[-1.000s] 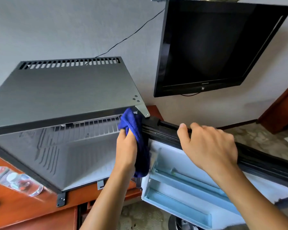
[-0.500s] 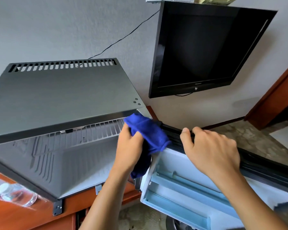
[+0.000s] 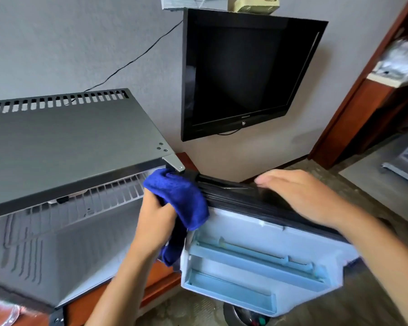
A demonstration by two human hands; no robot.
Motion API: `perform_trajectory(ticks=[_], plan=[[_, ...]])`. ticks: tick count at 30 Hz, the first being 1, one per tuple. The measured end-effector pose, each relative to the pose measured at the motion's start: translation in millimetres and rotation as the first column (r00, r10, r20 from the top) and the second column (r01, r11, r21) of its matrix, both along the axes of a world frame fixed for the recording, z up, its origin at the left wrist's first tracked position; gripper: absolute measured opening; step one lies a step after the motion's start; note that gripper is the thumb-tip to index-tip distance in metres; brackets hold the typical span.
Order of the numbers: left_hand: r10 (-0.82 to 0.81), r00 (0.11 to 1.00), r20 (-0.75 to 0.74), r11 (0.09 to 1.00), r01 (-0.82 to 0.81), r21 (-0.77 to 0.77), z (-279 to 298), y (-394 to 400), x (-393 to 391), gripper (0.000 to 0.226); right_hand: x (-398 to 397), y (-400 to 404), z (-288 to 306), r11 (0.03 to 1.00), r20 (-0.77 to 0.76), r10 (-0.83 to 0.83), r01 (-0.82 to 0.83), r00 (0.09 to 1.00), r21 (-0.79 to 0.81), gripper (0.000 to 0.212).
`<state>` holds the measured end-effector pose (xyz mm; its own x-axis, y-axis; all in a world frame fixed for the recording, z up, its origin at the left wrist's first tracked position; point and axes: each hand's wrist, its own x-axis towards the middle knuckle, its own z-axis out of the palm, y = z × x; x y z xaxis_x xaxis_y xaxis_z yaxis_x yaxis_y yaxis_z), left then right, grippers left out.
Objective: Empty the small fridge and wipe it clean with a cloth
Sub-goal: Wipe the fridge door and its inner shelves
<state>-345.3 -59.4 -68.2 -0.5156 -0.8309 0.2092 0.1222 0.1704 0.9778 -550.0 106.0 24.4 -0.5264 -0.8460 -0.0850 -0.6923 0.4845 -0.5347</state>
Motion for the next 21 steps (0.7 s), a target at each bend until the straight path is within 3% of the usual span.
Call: perform_trajectory(ticks=[2, 4, 7, 9, 13, 16, 21], plan=[[-0.044, 0.998, 0.053, 0.998, 0.046, -0.034, -2, -8, 3, 0.028, -30, 34, 8, 0.983, -0.064, -0.058, 0.068, 0.996, 0.173, 0.05], [-0.055, 0.986, 0.156, 0.995, 0.066, -0.069, 0, -11, 1, 0.02, -47, 66, 3, 0.954, -0.025, -0.14, 0.142, 0.99, 0.264, 0.07], [0.072, 0.914, 0.4, 0.995, -0.04, -0.088, 3, 3, -4, 0.047, -49, 87, -15, 0.954, 0.005, -0.173, 0.166, 0.985, 0.25, 0.092], [0.208, 0.868, 0.451, 0.978, -0.179, -0.107, 10, 27, -6, 0.063, -44, 89, -16, 0.968, 0.118, -0.158, 0.13, 0.98, 0.214, 0.09], [0.492, 0.745, 0.45, 0.851, -0.302, -0.43, 21, 64, -19, 0.086, -44, 92, -7, 0.983, 0.411, -0.132, 0.067, 0.902, 0.168, 0.084], [0.56, 0.661, 0.499, 0.775, -0.204, -0.598, 19, 95, -33, 0.098, -43, 98, -7, 0.988, 0.553, -0.121, 0.153, 0.824, -0.013, 0.066], [0.457, 0.731, 0.507, 0.644, 0.121, -0.756, 22, 177, -73, 0.095, -40, 106, -11, 0.923, 0.682, -0.066, 0.304, 0.729, -0.235, 0.055]])
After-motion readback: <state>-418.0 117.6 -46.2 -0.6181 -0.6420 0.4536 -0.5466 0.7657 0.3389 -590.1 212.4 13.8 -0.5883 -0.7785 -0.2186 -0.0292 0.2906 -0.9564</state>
